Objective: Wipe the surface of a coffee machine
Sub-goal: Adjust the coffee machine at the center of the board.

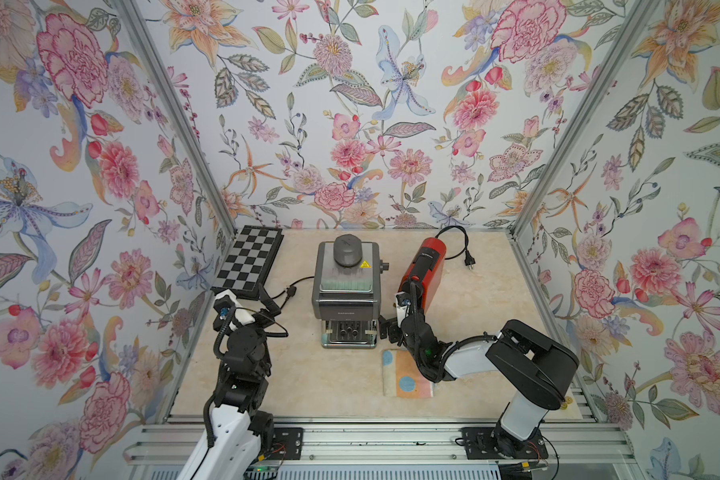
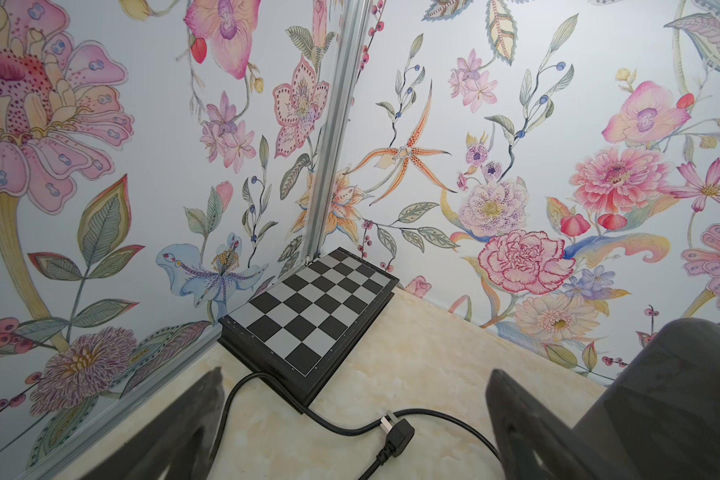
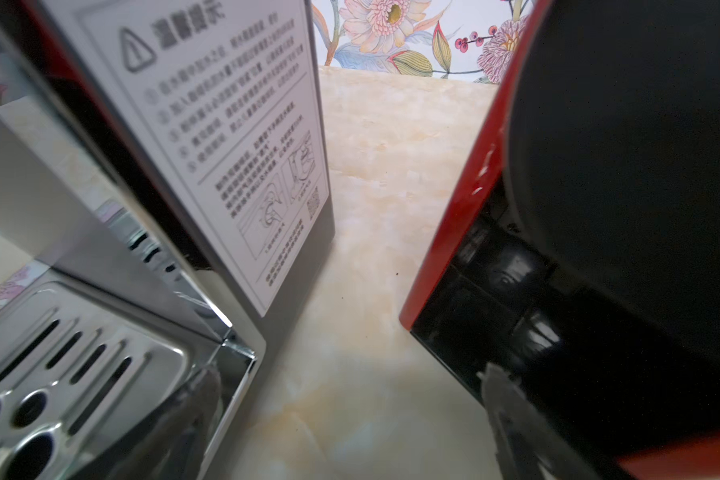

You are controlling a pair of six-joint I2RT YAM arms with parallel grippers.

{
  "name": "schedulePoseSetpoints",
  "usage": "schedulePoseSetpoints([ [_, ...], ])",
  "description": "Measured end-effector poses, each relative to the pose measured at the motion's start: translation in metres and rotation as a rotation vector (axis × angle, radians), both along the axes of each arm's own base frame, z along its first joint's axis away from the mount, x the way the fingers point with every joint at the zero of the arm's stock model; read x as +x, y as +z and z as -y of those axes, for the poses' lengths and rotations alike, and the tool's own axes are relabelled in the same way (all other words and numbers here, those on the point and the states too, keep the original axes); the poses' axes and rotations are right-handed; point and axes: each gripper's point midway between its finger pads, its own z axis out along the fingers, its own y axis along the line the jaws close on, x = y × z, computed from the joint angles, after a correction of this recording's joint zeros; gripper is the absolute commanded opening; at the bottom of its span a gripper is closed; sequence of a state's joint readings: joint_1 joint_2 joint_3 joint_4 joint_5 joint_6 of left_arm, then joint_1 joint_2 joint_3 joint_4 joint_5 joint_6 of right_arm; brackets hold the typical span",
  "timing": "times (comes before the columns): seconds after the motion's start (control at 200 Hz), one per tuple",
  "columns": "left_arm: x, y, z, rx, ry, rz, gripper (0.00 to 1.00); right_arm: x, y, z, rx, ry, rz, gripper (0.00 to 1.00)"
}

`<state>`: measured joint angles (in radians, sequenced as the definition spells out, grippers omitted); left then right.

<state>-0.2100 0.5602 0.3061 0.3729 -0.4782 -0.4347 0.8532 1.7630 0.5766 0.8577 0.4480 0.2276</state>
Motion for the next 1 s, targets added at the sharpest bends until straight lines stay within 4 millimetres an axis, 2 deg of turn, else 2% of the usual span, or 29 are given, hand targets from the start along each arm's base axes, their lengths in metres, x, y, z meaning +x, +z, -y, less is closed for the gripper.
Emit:
schedulePoseSetpoints([
  [0.115,-0.002,0.002,0.0,-0.001,0.0,0.005,0.99,0.017,-0.004,0.008,-0.013,-0.032,0.015,1.0],
  [0.435,-0.002,-0.002,0.0,0.002,0.0,-0.009,0.99,0.04,0.017,0.016,0.008,-0.047,0.107,1.0],
  [0.59,-0.002,-0.003,0.0,0.003,-0.001,-0.015,0.99,0.054,0.021,0.037,0.007,-0.095,0.129,1.0],
  [0.736,-0.001,-0.005,0.0,0.005,-0.002,-0.022,0.99,0.064,0.024,0.065,0.004,-0.157,0.133,1.0],
  [0.891,-0.001,-0.006,0.0,0.006,-0.004,-0.028,0.99,0.063,0.024,0.087,-0.011,-0.183,0.107,1.0],
  [1.001,0.0,-0.007,0.001,0.006,-0.005,-0.03,0.99,0.05,0.022,0.092,-0.034,-0.165,0.066,1.0],
])
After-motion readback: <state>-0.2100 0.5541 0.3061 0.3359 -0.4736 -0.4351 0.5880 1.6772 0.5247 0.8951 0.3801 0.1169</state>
